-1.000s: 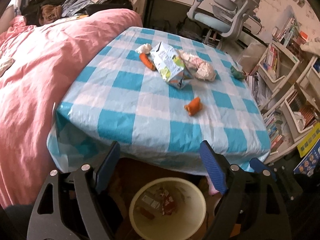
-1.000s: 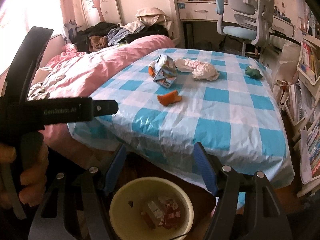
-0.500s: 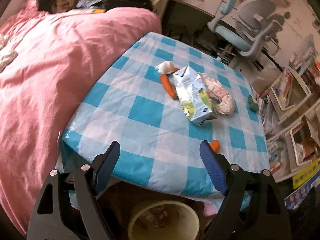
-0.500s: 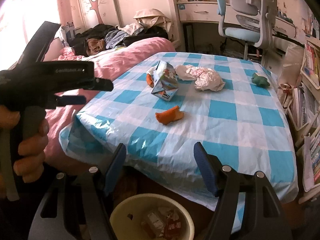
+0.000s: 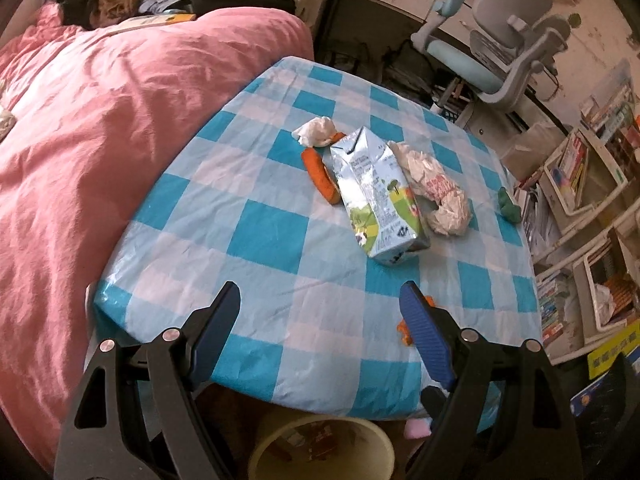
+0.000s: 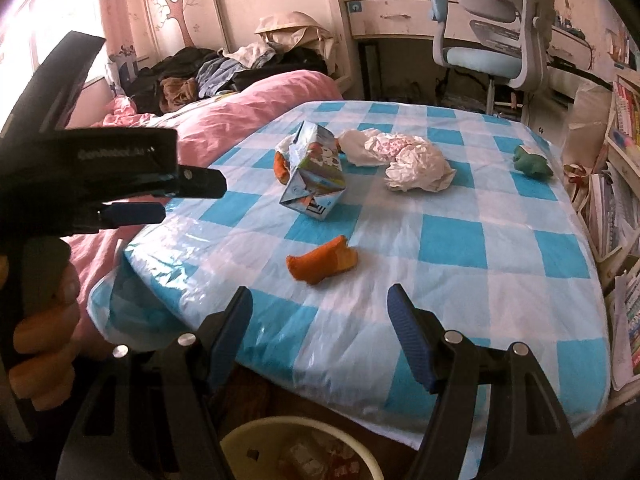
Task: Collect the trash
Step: 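Grasp the milk carton with the left gripper while the right grasps a small orange scrap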
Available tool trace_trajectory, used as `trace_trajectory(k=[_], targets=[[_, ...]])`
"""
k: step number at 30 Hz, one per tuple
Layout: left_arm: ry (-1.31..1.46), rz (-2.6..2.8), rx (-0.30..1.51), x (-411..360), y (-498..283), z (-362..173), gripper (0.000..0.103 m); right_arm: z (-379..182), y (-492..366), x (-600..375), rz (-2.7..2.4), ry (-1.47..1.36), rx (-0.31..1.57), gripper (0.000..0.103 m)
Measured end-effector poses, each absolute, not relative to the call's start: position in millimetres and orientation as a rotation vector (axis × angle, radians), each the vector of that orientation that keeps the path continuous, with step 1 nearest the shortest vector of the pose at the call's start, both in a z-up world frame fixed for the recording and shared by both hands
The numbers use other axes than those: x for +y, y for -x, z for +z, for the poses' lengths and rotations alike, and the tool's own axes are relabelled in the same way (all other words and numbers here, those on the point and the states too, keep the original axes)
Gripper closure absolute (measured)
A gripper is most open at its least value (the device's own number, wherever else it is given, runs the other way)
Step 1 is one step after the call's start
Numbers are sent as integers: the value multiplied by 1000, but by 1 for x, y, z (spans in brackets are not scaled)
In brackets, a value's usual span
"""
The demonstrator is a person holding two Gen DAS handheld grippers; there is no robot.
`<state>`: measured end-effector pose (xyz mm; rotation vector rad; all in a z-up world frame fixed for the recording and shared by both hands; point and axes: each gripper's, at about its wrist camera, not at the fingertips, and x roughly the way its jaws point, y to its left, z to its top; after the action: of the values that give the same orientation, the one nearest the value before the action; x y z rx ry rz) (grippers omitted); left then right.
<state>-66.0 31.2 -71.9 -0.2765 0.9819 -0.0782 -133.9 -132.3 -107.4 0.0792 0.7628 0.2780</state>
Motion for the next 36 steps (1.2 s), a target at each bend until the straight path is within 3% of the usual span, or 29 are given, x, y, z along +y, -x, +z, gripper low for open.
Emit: trace_trajectory(k=[15, 17, 24, 26, 27, 29, 30, 36], targets=[[343, -100, 1063, -3, -25, -89, 22, -121, 95, -123, 298, -63, 810, 37], [343, -84, 1093, -8, -40, -97, 21, -122, 89, -121, 296, -53, 822, 44], [316, -54, 1155, -19, -69, -113, 17, -127, 83, -119, 308, -26, 840, 46], [330, -63, 1183, -20, -74, -121, 17, -128, 84, -119, 303, -12, 837, 54], [317, -60, 1166, -23, -74, -119, 21, -128, 84, -120, 306, -14, 836, 54], [319, -106, 1171, -26, -74, -119, 40, -127, 85, -121, 312, -17, 836, 57], [314, -118, 1172, -28, -73, -118, 44, -126, 85, -121, 314, -16, 834, 58], [261, -138, 1139, -23, -54, -106, 44, -120, 93, -123, 315, -17, 825, 63]])
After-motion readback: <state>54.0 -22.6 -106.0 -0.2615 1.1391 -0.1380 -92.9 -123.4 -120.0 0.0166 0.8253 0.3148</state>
